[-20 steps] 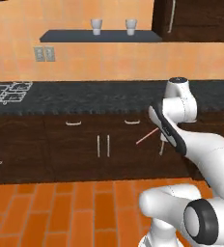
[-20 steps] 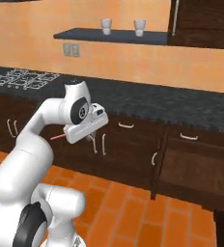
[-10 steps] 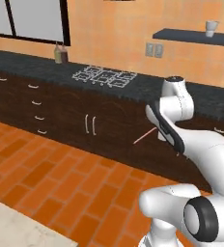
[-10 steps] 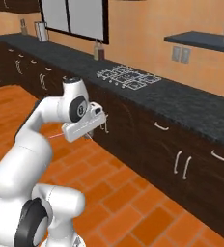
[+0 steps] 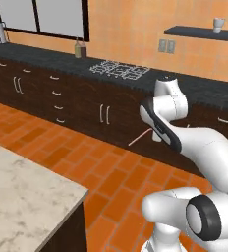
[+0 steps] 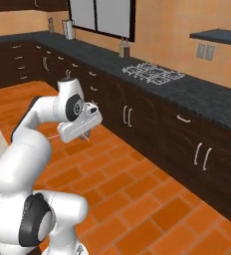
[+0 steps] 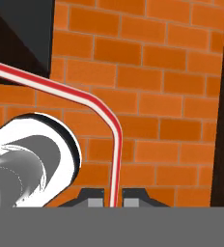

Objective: Take a straw from the drawer in front and place it inside the glass cup on the dining counter.

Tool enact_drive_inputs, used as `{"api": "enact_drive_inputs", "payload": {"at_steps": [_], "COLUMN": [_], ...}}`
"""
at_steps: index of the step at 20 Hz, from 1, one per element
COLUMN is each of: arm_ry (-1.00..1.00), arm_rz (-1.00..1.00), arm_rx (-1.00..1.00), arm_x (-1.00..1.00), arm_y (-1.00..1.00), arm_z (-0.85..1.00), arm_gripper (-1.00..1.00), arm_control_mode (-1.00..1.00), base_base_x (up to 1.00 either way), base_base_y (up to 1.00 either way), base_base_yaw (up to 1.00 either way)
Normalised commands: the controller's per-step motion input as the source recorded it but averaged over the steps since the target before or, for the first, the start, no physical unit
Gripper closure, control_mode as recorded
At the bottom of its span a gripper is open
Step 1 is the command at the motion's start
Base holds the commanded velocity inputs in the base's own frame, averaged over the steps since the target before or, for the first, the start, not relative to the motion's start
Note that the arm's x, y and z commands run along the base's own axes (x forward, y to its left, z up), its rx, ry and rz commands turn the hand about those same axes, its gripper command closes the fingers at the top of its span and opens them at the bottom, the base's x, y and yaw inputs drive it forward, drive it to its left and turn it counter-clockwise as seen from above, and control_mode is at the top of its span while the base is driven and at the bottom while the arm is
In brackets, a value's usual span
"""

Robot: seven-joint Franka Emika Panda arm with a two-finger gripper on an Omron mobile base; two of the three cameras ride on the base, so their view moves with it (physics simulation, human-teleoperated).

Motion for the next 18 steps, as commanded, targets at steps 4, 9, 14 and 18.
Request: {"api": "enact_drive_inputs", "payload": {"at_steps": [4,9,14,18], "arm_ry": [0.00,0.00,0.00,0.00], "arm_rz": [0.00,0.00,0.00,0.00], "arm_rx": [0.00,0.00,0.00,0.00], "arm_x": [0.00,0.00,0.00,0.00], "arm_y": [0.00,0.00,0.00,0.00], "arm_z": [0.00,0.00,0.00,0.00], "arm_gripper": [1.00,1.00,1.00,1.00], "arm_control_mode": [1.00,1.00,1.00,1.00], "base_base_x": [-0.88,-0.96,-1.00,-1.00], "base_base_y": [0.69,1.00,0.92,0.98], "base_base_yaw": [0.00,-0.18,-0.33,-0.32]}}
